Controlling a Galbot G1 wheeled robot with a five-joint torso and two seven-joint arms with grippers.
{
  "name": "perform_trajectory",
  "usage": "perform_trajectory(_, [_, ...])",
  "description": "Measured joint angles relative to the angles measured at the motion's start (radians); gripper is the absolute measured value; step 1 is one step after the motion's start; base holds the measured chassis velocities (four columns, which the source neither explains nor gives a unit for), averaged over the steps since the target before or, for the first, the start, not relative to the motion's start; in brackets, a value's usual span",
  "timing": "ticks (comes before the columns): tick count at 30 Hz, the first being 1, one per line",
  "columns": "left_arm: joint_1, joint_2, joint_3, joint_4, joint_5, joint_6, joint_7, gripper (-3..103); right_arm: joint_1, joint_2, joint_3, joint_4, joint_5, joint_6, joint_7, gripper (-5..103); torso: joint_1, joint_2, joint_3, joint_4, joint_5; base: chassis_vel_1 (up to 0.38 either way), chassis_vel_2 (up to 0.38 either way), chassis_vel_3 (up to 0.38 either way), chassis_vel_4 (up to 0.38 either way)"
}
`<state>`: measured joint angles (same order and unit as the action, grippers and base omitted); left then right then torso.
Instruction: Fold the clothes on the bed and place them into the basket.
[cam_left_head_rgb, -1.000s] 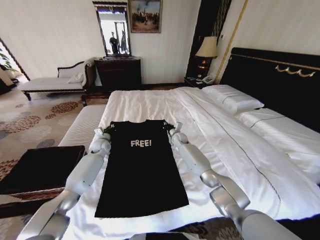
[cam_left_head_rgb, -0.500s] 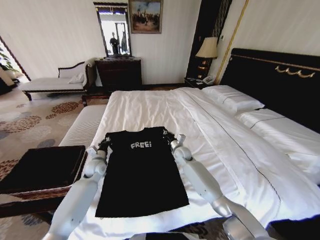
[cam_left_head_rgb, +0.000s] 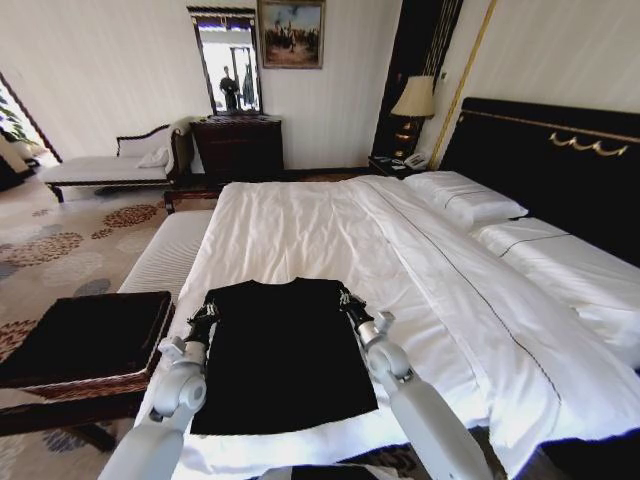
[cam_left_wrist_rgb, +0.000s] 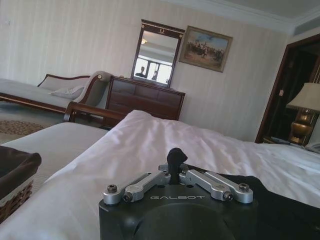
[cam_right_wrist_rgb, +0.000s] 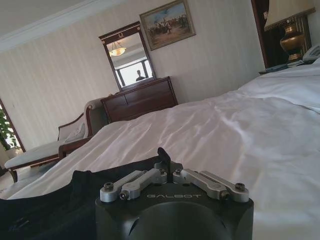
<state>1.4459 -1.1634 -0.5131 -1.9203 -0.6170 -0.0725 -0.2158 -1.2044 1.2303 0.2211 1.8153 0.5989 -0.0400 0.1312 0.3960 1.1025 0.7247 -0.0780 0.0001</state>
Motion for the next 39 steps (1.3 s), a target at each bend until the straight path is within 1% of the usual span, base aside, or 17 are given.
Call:
perform_trajectory(3, [0.034,-0.009,-0.009,-0.003,0.015,-0.013,0.011,1,-0.044,0.0,0.005,0.019,-0.014,0.008,-0.003,0,0.0,0.0,0.0,0.0,-0.0001,0.0,0.0,0.0,0.0])
perform_trajectory(4, [0.056,-0.015,-0.018,-0.008,0.026,-0.024,0.021,1,-0.071,0.001,0.007,0.029,-0.024,0.012,-0.005,0,0.0,0.0,0.0,0.0004,-0.0002,0.0,0.0,0.0,0.0])
perform_trajectory(7, [0.128,-0.024,-0.05,-0.034,0.042,-0.046,0.041,1,-0.142,0.018,0.006,0.056,-0.055,0.023,-0.007,0,0.0,0.0,0.0,0.0002,-0.0001,0.0,0.0,0.0,0.0])
perform_trajectory(12, [0.191,-0.029,-0.072,-0.053,0.067,-0.071,0.056,1,-0.199,0.028,0.019,0.084,-0.073,0.039,-0.009,0,0.0,0.0,0.0,0.0003,0.0,0.0,0.0,0.0,0.0])
perform_trajectory(20, [0.222,-0.055,-0.064,-0.049,0.109,-0.092,0.066,1,-0.272,0.041,0.06,0.109,-0.099,0.066,-0.03,0,0.0,0.0,0.0,0.0001,-0.0001,0.0,0.0,0.0,0.0])
perform_trajectory(26, [0.243,-0.062,-0.061,-0.052,0.13,-0.094,0.064,1,-0.322,0.046,0.074,0.118,-0.116,0.084,-0.042,0,0.0,0.0,0.0,0.0,-0.0001,0.0,0.0,0.0,0.0])
perform_trajectory(30, [0.28,-0.082,-0.046,-0.046,0.171,-0.112,0.063,1,-0.358,0.051,0.088,0.129,-0.123,0.093,-0.044,0,0.0,0.0,0.0,0.0002,-0.0001,0.0,0.0,0.0,0.0])
perform_trajectory(39, [0.325,-0.092,-0.052,-0.044,0.186,-0.121,0.059,1,-0.419,0.044,0.096,0.133,-0.144,0.109,-0.05,0,0.0,0.0,0.0,0.0001,-0.0001,0.0,0.0,0.0,0.0])
